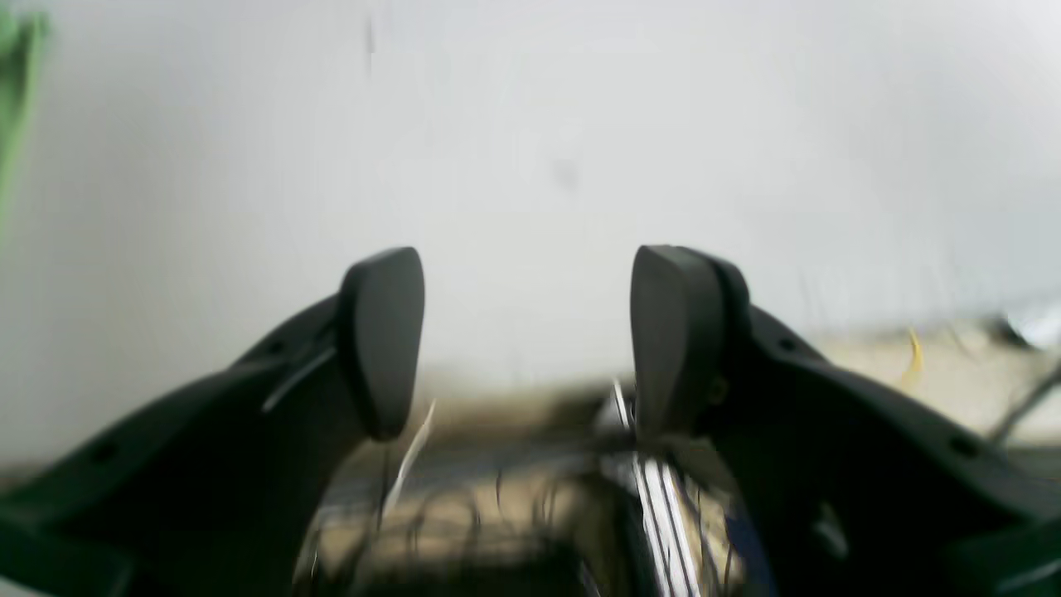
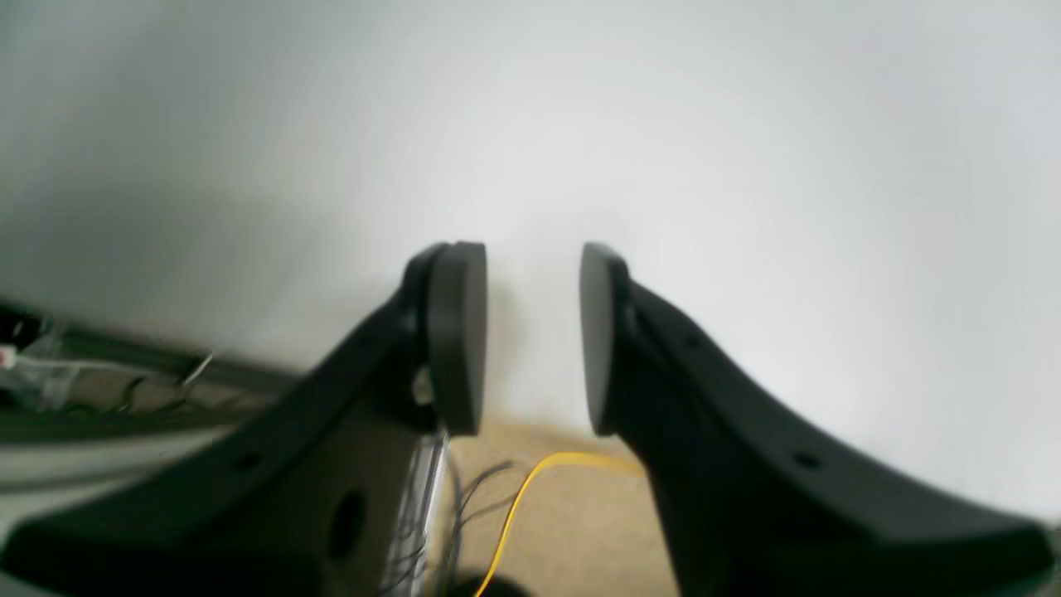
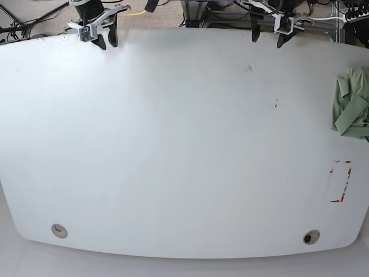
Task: Fold the T-shirt properly
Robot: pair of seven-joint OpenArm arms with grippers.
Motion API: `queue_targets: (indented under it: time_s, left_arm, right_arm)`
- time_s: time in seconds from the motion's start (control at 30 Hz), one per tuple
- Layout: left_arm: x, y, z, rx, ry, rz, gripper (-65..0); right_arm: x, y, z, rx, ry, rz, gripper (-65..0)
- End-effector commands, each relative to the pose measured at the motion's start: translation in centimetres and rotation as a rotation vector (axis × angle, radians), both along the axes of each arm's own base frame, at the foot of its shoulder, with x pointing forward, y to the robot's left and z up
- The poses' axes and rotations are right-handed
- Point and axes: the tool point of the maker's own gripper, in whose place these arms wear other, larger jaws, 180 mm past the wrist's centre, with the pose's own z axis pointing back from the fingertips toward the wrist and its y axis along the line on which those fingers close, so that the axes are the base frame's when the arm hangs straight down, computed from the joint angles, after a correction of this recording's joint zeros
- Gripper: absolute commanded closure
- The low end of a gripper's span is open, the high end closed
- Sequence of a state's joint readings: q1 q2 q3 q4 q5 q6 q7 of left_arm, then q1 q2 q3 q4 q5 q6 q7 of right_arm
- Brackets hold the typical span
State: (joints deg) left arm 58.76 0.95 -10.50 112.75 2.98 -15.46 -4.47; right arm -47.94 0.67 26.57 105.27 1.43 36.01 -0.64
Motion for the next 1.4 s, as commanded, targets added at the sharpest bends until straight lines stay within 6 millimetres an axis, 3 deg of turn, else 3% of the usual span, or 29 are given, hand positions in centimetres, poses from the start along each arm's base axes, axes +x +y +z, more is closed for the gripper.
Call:
queue_targets:
  time_s: [0.0,0.17,0.33,0.43,0.57,0.73,0.87,1.17,1.37]
  left_arm:
    - [-2.7,-0.1,0.1,-0.016,0.043,0.01,-36.7]
    - [-8.1,0.4,-3.2,-0.019,0.218,0.032,-36.5]
    - [-12.9,1.1,-8.8,-0.035,0.389,0.075,-36.5]
    - [-14.6,1.5,-12.0,-0.043,0.464,0.096,-36.5]
    - [-16.5,2.3,-16.3,-0.048,0.568,0.116,-36.5]
    - [-17.2,2.2,-21.3,-0.078,0.674,0.164,-36.4]
    - [-17.1,2.5,-23.8,-0.091,0.735,0.19,-36.4]
    - [-16.0,1.4,-27.4,-0.138,0.843,0.226,-36.7]
    - [-14.6,4.1,-28.8,-0.043,0.891,0.286,-36.8]
  right_arm:
    - [-2.4,-0.3,0.0,0.038,0.035,-0.034,-18.1]
    - [-7.9,-0.1,-2.2,0.082,0.186,-0.072,-18.1]
    - [-13.1,3.0,-6.0,0.147,0.32,-0.011,-18.1]
    - [-16.3,3.6,-8.6,0.166,0.377,-0.048,-18.1]
    - [-17.9,3.8,-12.6,0.137,0.423,-0.088,-18.1]
    - [-18.9,2.3,-17.4,0.1,0.505,-0.122,-18.1]
    - [-18.8,2.0,-20.0,0.1,0.546,-0.152,-18.1]
    - [-15.5,1.8,-22.8,0.075,0.569,-0.192,-18.4]
    - [-14.1,2.1,-24.3,0.073,0.668,-0.19,-18.4]
